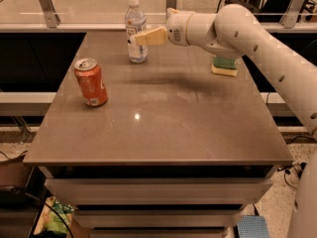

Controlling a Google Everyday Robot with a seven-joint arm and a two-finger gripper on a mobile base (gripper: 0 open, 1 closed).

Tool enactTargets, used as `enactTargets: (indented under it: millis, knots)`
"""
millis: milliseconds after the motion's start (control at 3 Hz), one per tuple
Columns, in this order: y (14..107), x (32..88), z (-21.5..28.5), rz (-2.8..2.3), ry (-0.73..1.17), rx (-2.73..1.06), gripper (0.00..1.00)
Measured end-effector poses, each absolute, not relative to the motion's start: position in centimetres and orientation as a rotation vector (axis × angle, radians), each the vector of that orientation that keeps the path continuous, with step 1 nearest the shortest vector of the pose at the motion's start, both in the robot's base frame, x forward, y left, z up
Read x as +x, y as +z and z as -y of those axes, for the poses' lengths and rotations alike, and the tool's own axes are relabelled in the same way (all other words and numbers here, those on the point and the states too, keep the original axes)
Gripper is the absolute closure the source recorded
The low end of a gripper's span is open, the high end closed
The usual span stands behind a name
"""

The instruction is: Knock blue plastic bottle over

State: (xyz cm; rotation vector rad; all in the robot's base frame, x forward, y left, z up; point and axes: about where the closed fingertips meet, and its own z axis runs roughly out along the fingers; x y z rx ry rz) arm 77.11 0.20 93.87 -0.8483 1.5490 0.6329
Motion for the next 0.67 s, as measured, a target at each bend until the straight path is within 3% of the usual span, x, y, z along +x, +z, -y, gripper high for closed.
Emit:
enactTargets:
  millis: [667]
  knots:
    - [92.1,78.0,-3.7,-1.558,0.718,-0.885,0.00]
